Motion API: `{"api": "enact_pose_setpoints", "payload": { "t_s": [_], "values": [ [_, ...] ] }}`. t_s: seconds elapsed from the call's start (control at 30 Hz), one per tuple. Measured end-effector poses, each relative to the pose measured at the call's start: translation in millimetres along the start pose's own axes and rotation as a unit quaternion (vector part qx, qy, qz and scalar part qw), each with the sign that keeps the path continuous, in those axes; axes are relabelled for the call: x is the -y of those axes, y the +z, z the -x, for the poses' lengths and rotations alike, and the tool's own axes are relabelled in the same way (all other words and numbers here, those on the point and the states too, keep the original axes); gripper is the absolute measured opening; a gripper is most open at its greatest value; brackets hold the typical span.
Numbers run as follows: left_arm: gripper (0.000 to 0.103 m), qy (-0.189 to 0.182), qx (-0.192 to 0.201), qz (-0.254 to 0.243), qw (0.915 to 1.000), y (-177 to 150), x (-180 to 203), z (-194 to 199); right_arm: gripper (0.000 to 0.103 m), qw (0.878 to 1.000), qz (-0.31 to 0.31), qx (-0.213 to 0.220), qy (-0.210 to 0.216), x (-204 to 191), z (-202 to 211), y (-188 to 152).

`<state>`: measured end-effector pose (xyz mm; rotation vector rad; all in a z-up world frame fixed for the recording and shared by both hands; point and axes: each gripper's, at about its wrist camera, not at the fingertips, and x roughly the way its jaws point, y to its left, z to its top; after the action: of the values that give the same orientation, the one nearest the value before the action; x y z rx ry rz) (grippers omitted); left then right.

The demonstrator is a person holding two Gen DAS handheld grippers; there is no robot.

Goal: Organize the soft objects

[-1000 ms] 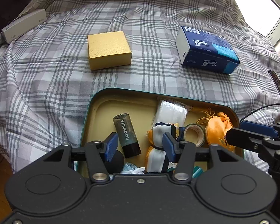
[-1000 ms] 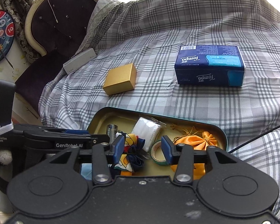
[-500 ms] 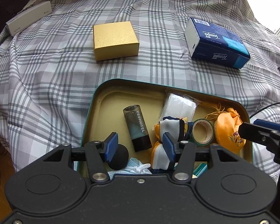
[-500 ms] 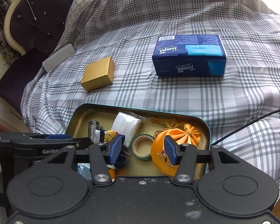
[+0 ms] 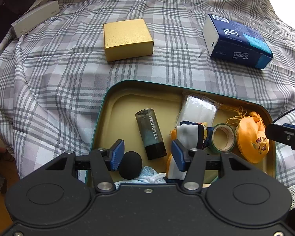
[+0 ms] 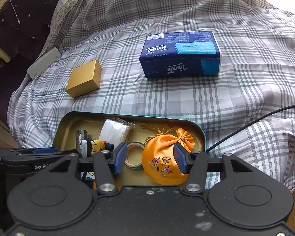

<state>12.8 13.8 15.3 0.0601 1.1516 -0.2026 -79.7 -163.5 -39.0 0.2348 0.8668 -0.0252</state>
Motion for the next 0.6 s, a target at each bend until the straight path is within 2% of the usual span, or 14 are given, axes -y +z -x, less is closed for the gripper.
{"api": "enact_pose_setpoints", "payload": {
  "t_s": [0.6],
  "values": [
    [0.052,0.008,0.002,-0.007,0.9999,-1.1,2.2,-1.5,0.052,0.999,-0.023,-0.007,-0.023,5.8,-10.1,1.5]
  ]
}}
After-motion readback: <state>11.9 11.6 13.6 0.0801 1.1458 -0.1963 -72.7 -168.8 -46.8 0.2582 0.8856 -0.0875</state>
